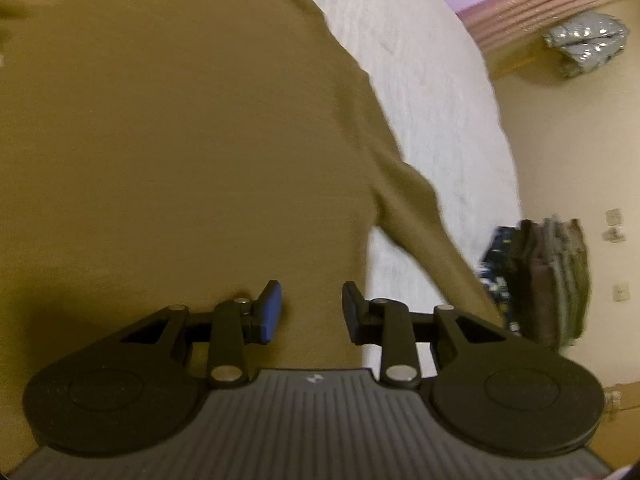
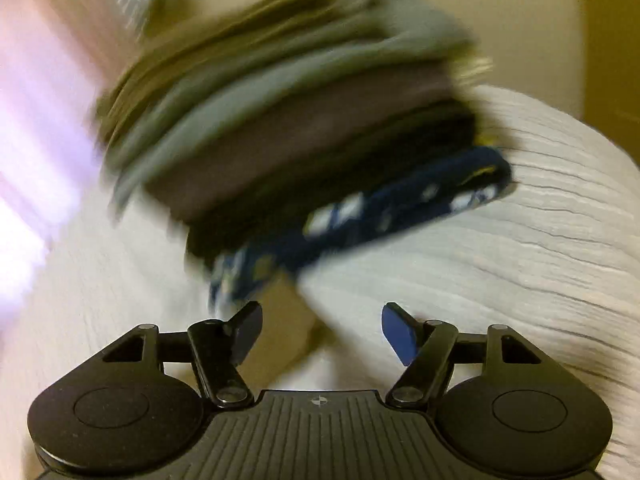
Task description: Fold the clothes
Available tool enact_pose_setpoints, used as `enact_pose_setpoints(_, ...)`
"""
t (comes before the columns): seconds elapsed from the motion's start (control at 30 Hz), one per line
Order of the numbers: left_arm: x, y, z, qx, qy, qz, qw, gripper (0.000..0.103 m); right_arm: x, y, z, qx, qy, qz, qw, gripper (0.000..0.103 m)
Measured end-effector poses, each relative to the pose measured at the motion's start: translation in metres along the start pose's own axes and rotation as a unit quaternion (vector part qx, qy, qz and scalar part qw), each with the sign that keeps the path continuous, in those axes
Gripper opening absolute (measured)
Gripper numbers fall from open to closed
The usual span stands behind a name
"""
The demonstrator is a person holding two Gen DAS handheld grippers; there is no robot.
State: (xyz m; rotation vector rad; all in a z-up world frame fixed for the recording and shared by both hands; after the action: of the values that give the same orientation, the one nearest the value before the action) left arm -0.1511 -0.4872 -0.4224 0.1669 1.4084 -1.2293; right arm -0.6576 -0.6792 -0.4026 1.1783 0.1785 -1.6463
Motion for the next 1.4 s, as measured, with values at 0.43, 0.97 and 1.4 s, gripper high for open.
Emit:
enact_pose_setpoints(0.43, -0.184, 0.012, -0.076, 0.029, -0.011, 0.214, 0.9763, 0.035, -0.169, 0.135, -0.228, -0.326, 0.275, 0.118, 0.897, 0.07)
enact_pose_setpoints(0.97, -0.281, -0.026, -0.074, 0.096, -0.076, 0.317, 0.9405, 0.047, -0.252, 0.2, -0.271, -0.442, 0.247, 0.142, 0.851, 0.07)
enact_pose_setpoints(1.4, -0.288, -0.021, -0.101, 0.143, -0.049, 0.301, 0.9416, 0.047, -0.282, 0.159, -0.285, -0.42, 0.259, 0.086, 0.865, 0.07)
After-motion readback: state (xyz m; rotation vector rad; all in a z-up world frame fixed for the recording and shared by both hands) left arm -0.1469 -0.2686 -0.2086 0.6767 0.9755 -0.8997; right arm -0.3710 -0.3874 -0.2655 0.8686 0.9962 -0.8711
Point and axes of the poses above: each gripper's, at about its wrist camera, not at the fingertips, and x roughly the way its jaws point, y to its left, z to its top, the point moved 9 cm from there along x, roughly the way its jaws point, and after that the axes turned 5 degrees about x, right-handed, at the moved point
